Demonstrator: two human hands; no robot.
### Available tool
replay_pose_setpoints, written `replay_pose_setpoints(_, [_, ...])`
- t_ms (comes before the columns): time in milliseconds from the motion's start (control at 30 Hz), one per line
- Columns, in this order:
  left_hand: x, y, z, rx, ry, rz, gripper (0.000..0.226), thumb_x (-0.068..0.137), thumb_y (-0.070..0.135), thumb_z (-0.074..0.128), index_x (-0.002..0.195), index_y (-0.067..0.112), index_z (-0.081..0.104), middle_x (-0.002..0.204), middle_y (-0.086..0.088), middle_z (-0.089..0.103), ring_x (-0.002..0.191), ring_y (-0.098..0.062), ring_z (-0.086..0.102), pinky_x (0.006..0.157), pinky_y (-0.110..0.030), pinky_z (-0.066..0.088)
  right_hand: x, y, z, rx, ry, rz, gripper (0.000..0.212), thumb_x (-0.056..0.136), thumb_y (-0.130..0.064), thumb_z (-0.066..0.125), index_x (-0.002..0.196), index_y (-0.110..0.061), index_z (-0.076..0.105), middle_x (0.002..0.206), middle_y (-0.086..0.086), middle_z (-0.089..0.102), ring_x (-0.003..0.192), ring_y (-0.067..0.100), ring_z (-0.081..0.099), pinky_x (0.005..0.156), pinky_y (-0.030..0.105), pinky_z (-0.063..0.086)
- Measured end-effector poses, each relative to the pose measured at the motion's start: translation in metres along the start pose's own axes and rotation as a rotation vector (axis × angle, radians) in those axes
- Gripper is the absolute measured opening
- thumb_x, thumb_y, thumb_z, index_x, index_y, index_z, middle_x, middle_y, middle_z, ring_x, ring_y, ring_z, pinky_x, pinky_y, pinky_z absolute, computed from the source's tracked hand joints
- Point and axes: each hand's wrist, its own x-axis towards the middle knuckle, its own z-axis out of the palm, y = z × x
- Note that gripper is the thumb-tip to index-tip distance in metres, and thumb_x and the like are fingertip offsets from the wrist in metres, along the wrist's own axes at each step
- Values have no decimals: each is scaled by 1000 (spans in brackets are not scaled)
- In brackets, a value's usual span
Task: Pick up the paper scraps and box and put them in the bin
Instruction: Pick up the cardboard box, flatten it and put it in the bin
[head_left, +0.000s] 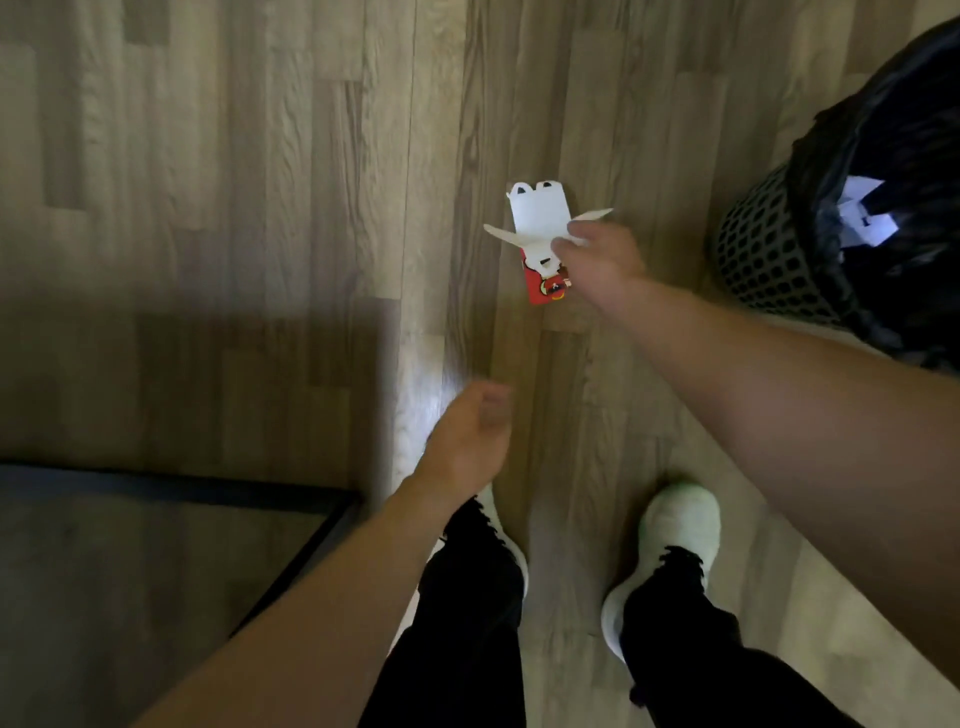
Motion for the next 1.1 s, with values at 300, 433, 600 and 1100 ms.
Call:
replay_pose_setpoints(300, [-75, 92, -9, -245, 219, 83, 41, 102, 31, 58, 142, 33, 48, 143, -2, 51, 121, -19, 57, 91, -27, 53, -152, -12, -78, 164, 52, -39, 29, 93, -9, 62, 113, -23, 77, 132, -1, 69, 107, 18, 64, 44, 4, 44])
replay_pose_setpoints(433, [-140, 156, -17, 186, 502, 381, 62, 98, 43, 58, 154, 24, 41, 154, -10, 38, 133, -20, 40, 108, -27, 31, -234, -33, -137, 222, 56, -114, 44, 84, -16, 63, 121, -40, 59, 115, -5, 70, 98, 15, 72, 70, 31, 59])
replay_pose_setpoints(600, [-210, 228, -19, 139, 171, 332, 64, 96, 58, 57, 153, 42, 33, 148, 6, 48, 130, -18, 55, 108, -38, 50, -314, -72, -222, 344, -8, -171, 40, 83, -14, 58, 107, -44, 69, 109, -11, 76, 90, 2, 72, 78, 32, 59])
replay_pose_setpoints(1100, [-257, 351, 103, -133, -27, 239, 43, 107, 19, 46, 144, 37, 56, 98, 27, 66, 90, 14, 65, 82, -3, 50, -329, -76, -375, 297, 147, -105, 27, 110, -31, 48, 129, -35, 66, 114, -17, 72, 102, 3, 65, 90, 23, 54])
